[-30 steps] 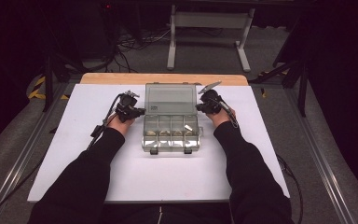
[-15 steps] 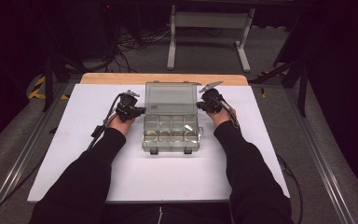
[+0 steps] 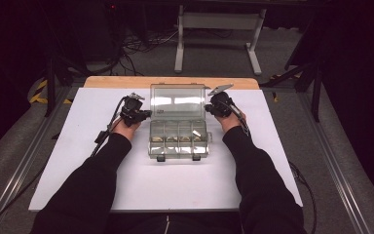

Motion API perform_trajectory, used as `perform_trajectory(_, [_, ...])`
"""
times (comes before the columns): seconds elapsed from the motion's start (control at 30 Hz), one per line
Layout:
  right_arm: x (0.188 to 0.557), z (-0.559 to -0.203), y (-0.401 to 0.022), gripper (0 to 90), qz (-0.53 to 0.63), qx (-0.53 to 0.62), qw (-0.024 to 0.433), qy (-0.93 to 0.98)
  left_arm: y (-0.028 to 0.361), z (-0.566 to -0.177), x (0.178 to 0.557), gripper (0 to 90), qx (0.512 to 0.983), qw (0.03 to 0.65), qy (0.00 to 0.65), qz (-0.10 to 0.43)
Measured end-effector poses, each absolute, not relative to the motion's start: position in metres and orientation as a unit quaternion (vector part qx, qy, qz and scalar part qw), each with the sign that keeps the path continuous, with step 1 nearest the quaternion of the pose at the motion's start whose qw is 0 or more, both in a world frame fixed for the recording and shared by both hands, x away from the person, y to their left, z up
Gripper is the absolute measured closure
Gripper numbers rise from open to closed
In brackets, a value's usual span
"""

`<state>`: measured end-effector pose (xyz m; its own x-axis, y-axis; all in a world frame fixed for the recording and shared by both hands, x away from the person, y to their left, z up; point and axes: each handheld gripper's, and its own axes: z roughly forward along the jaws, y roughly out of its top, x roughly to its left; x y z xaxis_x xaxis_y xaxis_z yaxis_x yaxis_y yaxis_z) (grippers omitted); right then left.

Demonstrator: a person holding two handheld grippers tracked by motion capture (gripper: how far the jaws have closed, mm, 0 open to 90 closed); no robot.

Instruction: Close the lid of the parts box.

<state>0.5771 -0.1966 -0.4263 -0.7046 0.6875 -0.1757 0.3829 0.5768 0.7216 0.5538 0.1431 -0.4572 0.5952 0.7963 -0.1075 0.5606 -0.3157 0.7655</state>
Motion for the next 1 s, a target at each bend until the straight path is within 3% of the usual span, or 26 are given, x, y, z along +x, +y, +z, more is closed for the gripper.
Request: perform_trajectory(1.0, [0.569,-0.413,-0.203,90.0,0.361,0.301,0.233,0.851,0.141,-0.452,0.553,89.9,0.796,0.406,0.422,0.151])
